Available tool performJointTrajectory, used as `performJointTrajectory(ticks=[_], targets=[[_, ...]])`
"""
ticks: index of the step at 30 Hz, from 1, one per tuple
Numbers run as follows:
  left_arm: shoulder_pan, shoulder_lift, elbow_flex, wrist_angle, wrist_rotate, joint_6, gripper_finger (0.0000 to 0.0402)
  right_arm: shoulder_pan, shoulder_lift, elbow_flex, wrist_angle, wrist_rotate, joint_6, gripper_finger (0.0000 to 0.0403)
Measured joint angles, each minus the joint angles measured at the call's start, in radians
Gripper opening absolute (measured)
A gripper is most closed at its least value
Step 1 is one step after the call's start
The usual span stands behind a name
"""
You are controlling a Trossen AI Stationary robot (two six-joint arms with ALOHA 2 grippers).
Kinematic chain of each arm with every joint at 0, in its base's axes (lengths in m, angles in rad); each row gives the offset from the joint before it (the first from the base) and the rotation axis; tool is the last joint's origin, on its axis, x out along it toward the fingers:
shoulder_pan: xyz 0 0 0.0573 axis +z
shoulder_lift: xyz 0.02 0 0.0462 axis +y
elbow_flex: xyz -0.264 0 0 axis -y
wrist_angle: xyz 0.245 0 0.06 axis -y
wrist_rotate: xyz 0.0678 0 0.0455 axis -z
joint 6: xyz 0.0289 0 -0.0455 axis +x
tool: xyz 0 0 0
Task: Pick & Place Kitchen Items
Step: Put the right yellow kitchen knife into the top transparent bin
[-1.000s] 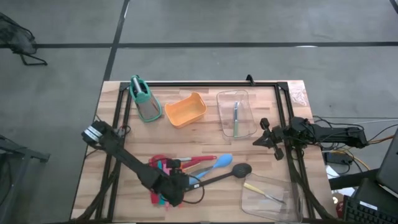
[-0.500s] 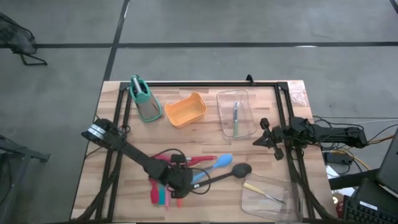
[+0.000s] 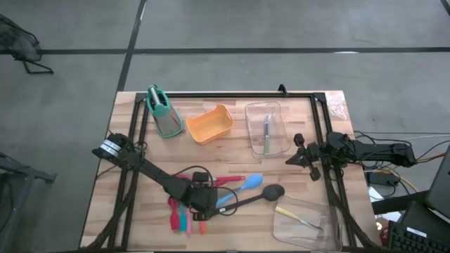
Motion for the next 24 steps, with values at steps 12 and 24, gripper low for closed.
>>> performJointTrajectory(ticks=[12,24], targets=[[0.006,0.000,-0.015,0.049,0.030,0.000,0.0178,0.000,0.000,0.000,0.000,0.000,0.000,0.0008],[0.016,0.024,-0.031,0.074,0.046,0.002,0.0171,0.000,0.001,0.000,0.000,0.000,0.000,0.0008]])
